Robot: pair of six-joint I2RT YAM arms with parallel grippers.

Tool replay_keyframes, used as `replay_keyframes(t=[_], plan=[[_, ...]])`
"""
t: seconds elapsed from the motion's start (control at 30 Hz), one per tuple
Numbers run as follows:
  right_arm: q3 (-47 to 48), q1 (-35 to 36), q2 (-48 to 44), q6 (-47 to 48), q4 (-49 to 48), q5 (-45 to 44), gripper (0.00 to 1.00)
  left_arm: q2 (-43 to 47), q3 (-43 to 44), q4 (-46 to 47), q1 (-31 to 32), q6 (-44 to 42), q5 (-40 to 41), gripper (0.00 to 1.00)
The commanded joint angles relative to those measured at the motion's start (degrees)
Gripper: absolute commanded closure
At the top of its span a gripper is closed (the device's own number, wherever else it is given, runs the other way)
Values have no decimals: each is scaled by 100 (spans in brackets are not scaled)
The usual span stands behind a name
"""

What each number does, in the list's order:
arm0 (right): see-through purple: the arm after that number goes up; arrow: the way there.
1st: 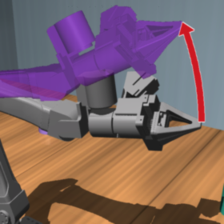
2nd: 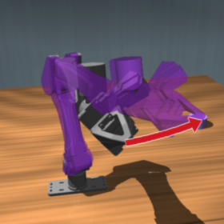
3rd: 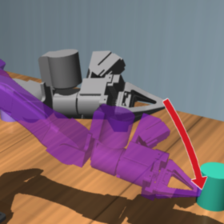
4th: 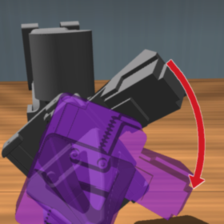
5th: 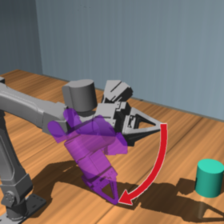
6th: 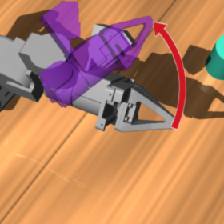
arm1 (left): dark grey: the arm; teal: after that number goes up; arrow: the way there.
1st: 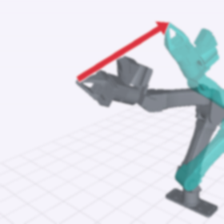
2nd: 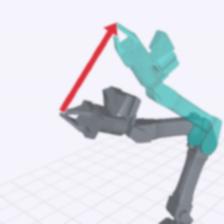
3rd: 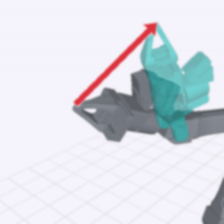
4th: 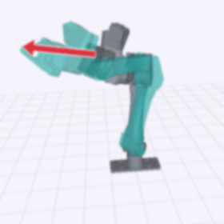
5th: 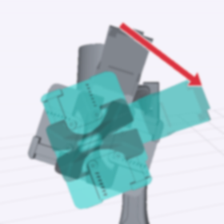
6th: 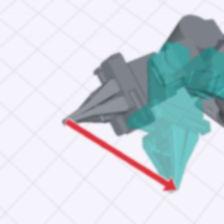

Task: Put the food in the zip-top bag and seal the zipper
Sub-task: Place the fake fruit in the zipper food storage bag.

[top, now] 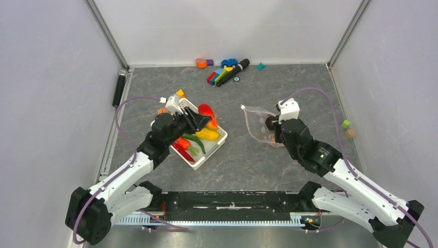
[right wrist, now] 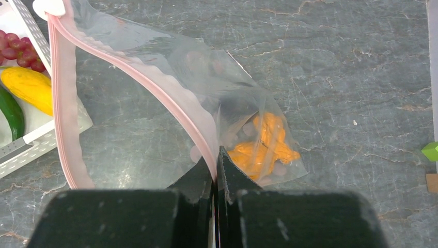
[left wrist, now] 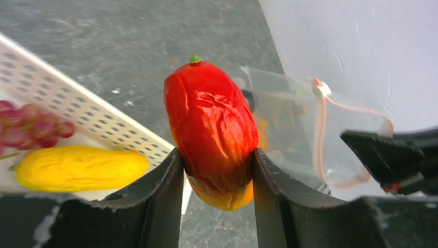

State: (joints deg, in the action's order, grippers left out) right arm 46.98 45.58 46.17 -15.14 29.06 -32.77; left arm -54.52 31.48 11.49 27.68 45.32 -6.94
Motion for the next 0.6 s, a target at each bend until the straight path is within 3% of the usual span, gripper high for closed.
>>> replay_keyframes(t=[0.0,0.2,0.57], plan=[[-49,-21,-8,34,-294,102,94,-230,466,624,578,-648,-352,98],[-75,-23,-27,70,-316,323,94,-760,758,1253,1297,-945,-400,98],[-162,-24,-221,75,-440,619,93,-1305,1119,2328,1964,-1082,-454,98]])
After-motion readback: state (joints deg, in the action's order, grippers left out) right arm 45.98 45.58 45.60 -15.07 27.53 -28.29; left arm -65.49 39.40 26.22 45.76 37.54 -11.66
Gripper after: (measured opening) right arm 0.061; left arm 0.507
